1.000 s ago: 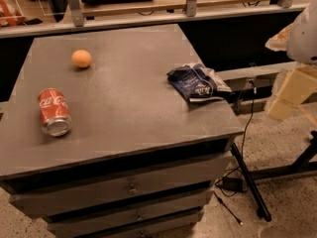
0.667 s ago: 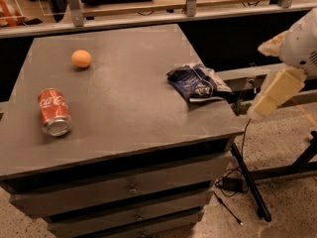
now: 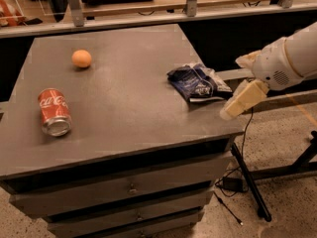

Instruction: Pick blue chip bag

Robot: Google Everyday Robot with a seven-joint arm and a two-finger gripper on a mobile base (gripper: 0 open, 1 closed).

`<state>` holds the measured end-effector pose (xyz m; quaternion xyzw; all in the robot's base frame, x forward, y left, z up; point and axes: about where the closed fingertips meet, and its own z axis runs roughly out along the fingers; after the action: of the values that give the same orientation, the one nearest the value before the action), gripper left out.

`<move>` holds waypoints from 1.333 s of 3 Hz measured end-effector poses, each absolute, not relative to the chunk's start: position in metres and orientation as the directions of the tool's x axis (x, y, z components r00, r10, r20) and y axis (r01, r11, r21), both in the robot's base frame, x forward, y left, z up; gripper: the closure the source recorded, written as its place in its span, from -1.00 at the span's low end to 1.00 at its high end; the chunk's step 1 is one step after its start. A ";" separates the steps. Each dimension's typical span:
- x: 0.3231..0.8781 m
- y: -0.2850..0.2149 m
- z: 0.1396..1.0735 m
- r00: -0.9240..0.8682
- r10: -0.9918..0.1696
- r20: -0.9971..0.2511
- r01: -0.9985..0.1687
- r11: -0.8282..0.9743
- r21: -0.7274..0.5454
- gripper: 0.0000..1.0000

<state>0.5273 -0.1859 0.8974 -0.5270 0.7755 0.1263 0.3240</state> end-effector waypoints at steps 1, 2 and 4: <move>0.548 -0.183 0.874 -0.251 -0.697 -0.672 -0.884 0.447 -0.134 -1.00; 0.573 -0.185 0.864 -0.282 -0.638 -0.717 -0.853 0.508 -0.116 -1.00; 0.594 -0.178 0.857 -0.285 -0.592 -0.754 -0.847 0.524 -0.091 -1.00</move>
Offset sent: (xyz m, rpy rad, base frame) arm 0.0777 -0.0097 -0.0419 0.1930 -0.0490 -0.1875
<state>0.5937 -0.1782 0.8571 -0.4587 0.7840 0.1664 0.3838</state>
